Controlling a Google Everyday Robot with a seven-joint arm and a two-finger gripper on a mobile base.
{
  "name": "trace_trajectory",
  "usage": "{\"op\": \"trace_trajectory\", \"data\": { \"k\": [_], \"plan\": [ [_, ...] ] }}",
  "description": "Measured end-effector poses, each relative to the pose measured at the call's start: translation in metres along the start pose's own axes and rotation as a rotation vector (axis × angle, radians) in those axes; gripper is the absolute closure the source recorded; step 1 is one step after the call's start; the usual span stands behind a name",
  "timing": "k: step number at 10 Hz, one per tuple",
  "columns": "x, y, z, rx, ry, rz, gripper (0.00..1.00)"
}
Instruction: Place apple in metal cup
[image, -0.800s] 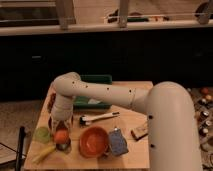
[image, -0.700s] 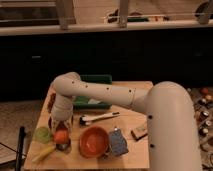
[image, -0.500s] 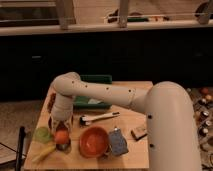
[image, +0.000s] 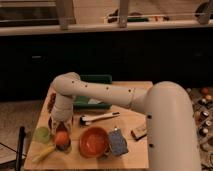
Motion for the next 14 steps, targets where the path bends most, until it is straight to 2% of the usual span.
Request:
{"op": "trace_trajectory", "data": {
  "k": [2, 3, 10, 11, 14],
  "plan": [
    [-0.0019, -0.0008, 0.0007, -0.006, -0.017, 0.005, 0.99],
    [-0.0031, -0.0007, 0.0009, -0.008, -0.025, 0.006, 0.94],
    [-0.0086, 0.0, -0.0004, -0.009, -0.045, 0.016, 0.24],
    [-0.0086, -0.0002, -0.0003, -0.012, -0.047, 0.016, 0.2],
    [-0.0083, -0.0002, -0.0008, -0.016, -0.051, 0.015, 0.2]
  ]
}}
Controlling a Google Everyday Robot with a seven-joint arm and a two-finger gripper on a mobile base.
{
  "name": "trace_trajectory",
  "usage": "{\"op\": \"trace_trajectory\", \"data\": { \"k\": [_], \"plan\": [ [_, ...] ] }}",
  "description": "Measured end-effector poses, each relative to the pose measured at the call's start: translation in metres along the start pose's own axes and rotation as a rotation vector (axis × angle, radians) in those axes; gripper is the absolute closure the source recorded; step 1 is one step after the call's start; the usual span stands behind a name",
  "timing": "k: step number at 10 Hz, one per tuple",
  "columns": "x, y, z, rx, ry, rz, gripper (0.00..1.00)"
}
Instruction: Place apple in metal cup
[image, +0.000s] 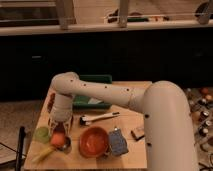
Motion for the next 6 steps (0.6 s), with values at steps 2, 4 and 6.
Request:
{"op": "trace_trajectory", "data": {
  "k": [2, 4, 6],
  "plan": [
    [0.0007, 0.0001, -0.0008, -0.001, -0.001, -0.002, 0.2],
    [0.0024, 0.0008, -0.0022, -0.001, -0.003, -0.005, 0.2],
    [0.0046, 0.0016, -0.0059, -0.006, -0.001, -0.005, 0.2]
  ]
}}
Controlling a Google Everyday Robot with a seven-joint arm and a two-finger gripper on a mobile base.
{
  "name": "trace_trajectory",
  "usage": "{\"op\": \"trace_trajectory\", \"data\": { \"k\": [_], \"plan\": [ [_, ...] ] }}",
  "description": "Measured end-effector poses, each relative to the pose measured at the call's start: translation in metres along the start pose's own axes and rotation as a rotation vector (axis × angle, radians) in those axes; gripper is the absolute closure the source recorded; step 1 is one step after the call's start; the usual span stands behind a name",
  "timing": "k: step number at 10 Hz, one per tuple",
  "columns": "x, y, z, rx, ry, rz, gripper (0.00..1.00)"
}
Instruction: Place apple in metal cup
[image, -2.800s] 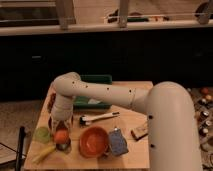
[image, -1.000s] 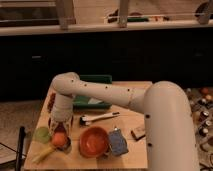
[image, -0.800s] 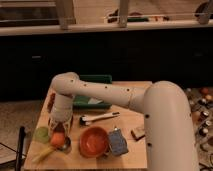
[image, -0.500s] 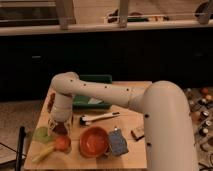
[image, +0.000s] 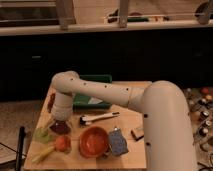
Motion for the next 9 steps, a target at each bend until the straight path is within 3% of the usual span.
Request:
{"op": "trace_trajectory", "data": {
  "k": [2, 4, 6, 9],
  "plan": [
    [-0.003, -0.004, -0.01, -0.021, 0.014, -0.006, 0.2],
    [-0.01, -0.011, -0.032, -0.045, 0.057, -0.01, 0.2],
    [-0.011, -0.013, -0.038, -0.061, 0.08, -0.016, 0.2],
    [-0.011, -0.013, -0.037, -0.061, 0.08, -0.017, 0.2]
  ]
}}
